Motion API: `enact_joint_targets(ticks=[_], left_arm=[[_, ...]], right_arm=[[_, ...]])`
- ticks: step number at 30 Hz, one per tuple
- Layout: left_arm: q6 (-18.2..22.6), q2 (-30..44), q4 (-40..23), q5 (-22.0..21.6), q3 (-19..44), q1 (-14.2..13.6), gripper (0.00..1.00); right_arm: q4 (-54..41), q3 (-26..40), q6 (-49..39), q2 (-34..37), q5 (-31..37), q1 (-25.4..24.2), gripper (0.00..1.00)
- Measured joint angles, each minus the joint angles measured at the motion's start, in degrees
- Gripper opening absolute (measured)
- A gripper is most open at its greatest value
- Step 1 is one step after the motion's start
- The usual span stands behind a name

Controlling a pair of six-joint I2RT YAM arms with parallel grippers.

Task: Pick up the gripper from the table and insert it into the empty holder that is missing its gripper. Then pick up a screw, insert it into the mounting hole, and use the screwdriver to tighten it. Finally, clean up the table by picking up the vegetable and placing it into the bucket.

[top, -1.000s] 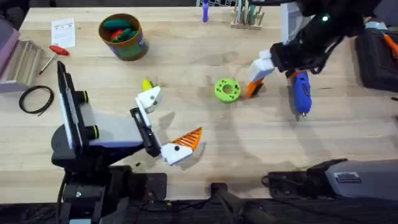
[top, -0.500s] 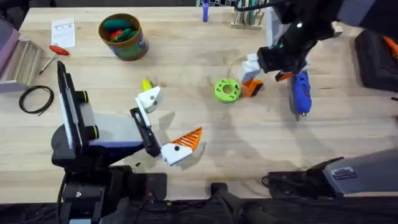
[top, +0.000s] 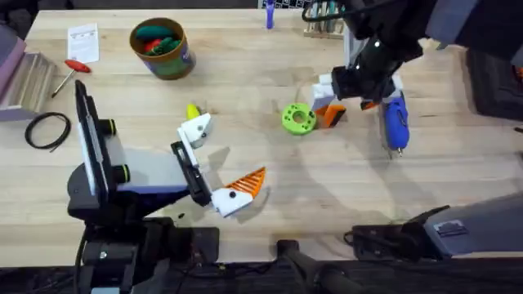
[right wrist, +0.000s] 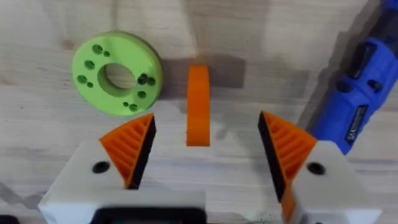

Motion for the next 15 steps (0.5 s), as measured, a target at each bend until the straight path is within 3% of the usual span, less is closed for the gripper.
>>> enact_joint_targets(ticks=[6,15], left_arm=[[0.0,-0.02,0.0,0.0,0.0,0.0,0.987],[0.01,-0.02,0.0,0.0,0.0,0.0,0.987]], right_arm=[[1.61,-1.2,0.41,0.0,-1.22,0.02,0.982],[1.63,-1.22,0.39,0.02,-1.83,0.02,0.856]])
